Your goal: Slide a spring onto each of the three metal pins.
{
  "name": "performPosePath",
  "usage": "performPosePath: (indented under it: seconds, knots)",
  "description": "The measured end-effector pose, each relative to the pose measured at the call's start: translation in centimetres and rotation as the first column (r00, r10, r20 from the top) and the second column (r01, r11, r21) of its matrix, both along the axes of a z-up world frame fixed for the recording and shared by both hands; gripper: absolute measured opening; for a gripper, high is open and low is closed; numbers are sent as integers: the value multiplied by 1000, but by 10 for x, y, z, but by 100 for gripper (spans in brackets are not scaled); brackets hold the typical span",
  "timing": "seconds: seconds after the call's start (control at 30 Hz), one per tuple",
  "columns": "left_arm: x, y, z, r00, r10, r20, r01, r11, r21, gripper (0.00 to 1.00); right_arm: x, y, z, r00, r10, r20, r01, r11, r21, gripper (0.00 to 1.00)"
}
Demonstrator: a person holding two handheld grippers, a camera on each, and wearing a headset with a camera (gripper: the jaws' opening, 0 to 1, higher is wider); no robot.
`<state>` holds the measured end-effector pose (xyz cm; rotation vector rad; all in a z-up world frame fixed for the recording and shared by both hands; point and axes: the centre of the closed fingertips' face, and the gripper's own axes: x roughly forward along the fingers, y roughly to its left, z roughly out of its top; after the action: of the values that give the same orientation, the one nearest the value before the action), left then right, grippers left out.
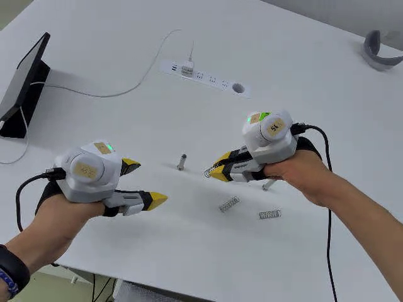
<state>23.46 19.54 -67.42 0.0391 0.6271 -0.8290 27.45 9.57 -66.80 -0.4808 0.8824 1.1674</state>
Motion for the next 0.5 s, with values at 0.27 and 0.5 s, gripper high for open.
performPosePath:
  seconds: [0.27, 0.5]
  knots:
    - [2, 7, 1, 1000, 25, 0, -25, 1000, 1, 64, 17, 11, -5, 1000, 18, 4, -18, 1000, -15, 12]
    - [2, 8, 0, 999, 32, -8, -32, 999, -1, 65, 31, 16, -12, 1000, 18, 9, -18, 999, -28, 12]
